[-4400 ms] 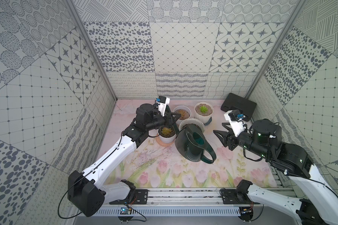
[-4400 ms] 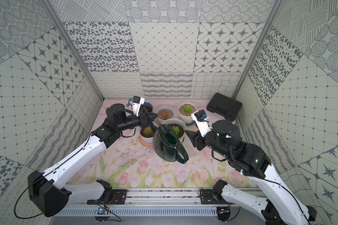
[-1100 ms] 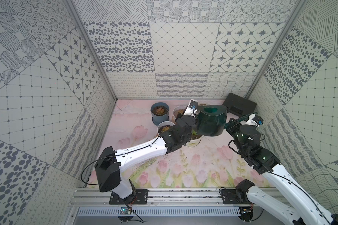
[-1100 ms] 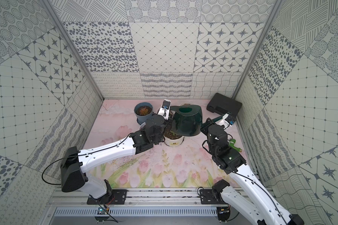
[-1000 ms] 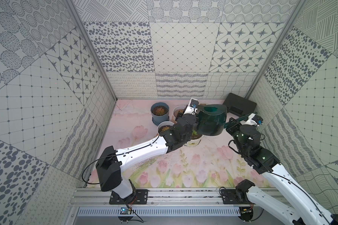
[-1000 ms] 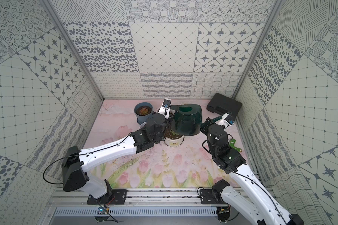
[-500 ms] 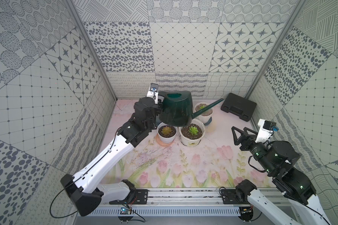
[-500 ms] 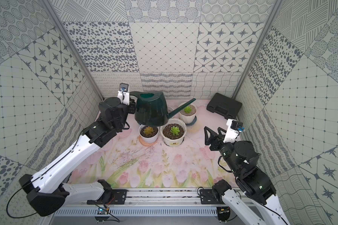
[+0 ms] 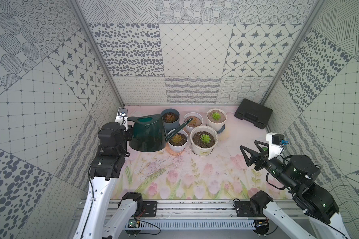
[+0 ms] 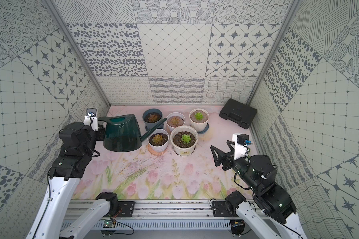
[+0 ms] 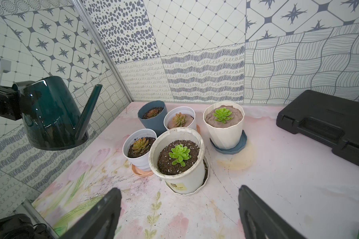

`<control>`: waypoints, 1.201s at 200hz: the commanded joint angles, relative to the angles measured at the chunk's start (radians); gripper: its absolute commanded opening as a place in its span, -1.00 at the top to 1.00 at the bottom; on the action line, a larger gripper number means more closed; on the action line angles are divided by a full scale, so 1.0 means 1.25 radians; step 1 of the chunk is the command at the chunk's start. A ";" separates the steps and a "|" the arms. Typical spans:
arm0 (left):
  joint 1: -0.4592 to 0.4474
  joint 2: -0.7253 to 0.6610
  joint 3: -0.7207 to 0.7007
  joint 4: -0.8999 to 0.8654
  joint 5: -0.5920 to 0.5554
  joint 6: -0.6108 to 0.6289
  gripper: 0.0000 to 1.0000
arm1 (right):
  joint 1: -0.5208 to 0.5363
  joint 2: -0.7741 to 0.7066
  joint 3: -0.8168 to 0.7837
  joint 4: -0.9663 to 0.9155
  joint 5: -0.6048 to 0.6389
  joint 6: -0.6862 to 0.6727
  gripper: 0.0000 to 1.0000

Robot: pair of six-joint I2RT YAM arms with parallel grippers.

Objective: Water the succulent around the soil edge
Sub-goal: Water the soil of the potted plant with water.

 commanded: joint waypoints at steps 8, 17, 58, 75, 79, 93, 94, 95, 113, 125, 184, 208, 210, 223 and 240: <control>0.045 -0.042 -0.077 0.113 0.079 0.161 1.00 | -0.001 -0.040 -0.043 0.011 -0.007 0.011 -0.94; 0.055 -0.047 -0.102 0.149 0.069 0.211 1.00 | -0.001 -0.052 -0.057 0.011 -0.008 0.012 -0.94; 0.117 -0.004 -0.151 0.239 0.059 0.271 1.00 | -0.001 -0.091 -0.110 0.023 -0.019 0.024 -0.94; 0.125 -0.001 -0.166 0.281 0.107 0.280 1.00 | -0.001 -0.100 -0.128 0.030 -0.025 0.026 -0.94; 0.126 0.000 -0.170 0.292 0.118 0.286 1.00 | -0.001 -0.101 -0.133 0.030 -0.025 0.025 -0.94; 0.126 0.004 -0.179 0.318 0.154 0.319 1.00 | -0.001 -0.103 -0.145 0.031 -0.026 0.024 -0.94; 0.126 0.005 -0.179 0.319 0.155 0.322 1.00 | -0.001 -0.103 -0.145 0.031 -0.026 0.024 -0.94; 0.126 0.007 -0.179 0.320 0.156 0.325 1.00 | -0.001 -0.103 -0.146 0.031 -0.026 0.023 -0.94; 0.126 0.039 -0.156 0.317 0.146 0.378 1.00 | -0.002 -0.104 -0.157 0.035 -0.029 0.025 -0.94; 0.127 0.060 -0.148 0.328 0.140 0.423 1.00 | -0.001 -0.104 -0.162 0.039 -0.031 0.025 -0.95; 0.120 0.131 -0.050 0.335 0.159 0.431 1.00 | -0.001 -0.104 -0.173 0.040 -0.033 0.027 -0.94; 0.102 0.157 -0.028 0.338 0.166 0.473 1.00 | -0.001 -0.105 -0.178 0.040 -0.026 0.030 -0.94; 0.100 0.160 -0.028 0.338 0.167 0.478 1.00 | -0.002 -0.105 -0.178 0.040 -0.026 0.030 -0.95; 0.090 0.174 -0.023 0.343 0.170 0.508 1.00 | -0.001 -0.106 -0.178 0.040 -0.023 0.030 -0.94; 0.077 0.199 -0.004 0.340 0.170 0.528 1.00 | -0.001 -0.106 -0.179 0.040 -0.020 0.031 -0.94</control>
